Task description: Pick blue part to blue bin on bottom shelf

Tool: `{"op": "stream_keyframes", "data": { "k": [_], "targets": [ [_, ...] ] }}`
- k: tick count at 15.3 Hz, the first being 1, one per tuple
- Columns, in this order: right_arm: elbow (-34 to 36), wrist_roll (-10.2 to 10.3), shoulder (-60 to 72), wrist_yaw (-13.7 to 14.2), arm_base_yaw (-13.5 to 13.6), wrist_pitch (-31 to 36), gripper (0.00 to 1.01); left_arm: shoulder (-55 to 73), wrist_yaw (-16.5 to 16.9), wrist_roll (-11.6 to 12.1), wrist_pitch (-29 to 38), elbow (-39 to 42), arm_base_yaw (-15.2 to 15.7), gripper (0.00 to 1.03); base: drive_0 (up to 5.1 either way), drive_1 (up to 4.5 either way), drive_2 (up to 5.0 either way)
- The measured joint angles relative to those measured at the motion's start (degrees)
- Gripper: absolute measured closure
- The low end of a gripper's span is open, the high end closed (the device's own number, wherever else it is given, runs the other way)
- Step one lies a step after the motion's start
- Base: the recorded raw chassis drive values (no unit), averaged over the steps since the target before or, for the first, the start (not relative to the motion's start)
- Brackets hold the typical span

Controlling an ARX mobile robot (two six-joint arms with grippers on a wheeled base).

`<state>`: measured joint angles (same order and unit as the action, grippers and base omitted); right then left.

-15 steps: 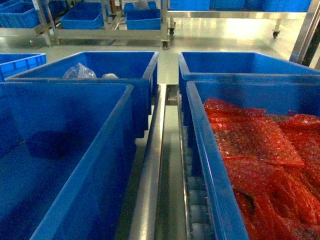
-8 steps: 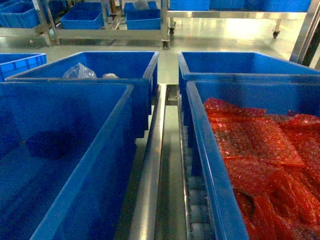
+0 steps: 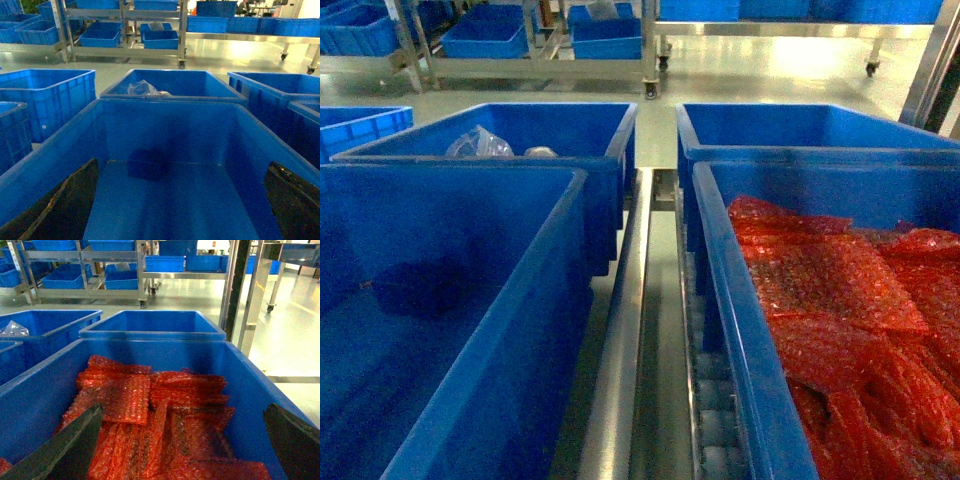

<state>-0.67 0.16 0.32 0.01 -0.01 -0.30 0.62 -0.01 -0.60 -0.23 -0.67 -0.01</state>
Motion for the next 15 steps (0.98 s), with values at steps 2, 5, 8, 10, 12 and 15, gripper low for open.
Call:
{"op": "stream_keyframes", "data": {
  "k": [2, 5, 8, 10, 12, 15],
  "targets": [
    [0.0, 0.0, 0.0, 0.0, 0.0, 0.0, 0.03, 0.0, 0.0, 0.0, 0.0, 0.0, 0.0, 0.05, 0.0, 0.0, 0.0],
    [0.0, 0.0, 0.0, 0.0, 0.0, 0.0, 0.03, 0.0, 0.0, 0.0, 0.0, 0.0, 0.0, 0.05, 0.0, 0.0, 0.0],
    [0.0, 0.0, 0.0, 0.0, 0.0, 0.0, 0.03, 0.0, 0.0, 0.0, 0.0, 0.0, 0.0, 0.05, 0.0, 0.0, 0.0],
    [0.0, 0.0, 0.0, 0.0, 0.0, 0.0, 0.03, 0.0, 0.0, 0.0, 0.0, 0.0, 0.0, 0.05, 0.0, 0.0, 0.0],
    [0.0, 0.0, 0.0, 0.0, 0.0, 0.0, 0.03, 0.0, 0.0, 0.0, 0.0, 0.0, 0.0, 0.05, 0.0, 0.0, 0.0],
    [0.0, 0.0, 0.0, 0.0, 0.0, 0.0, 0.03, 0.0, 0.0, 0.0, 0.0, 0.0, 0.0, 0.05, 0.0, 0.0, 0.0]
  ]
}}
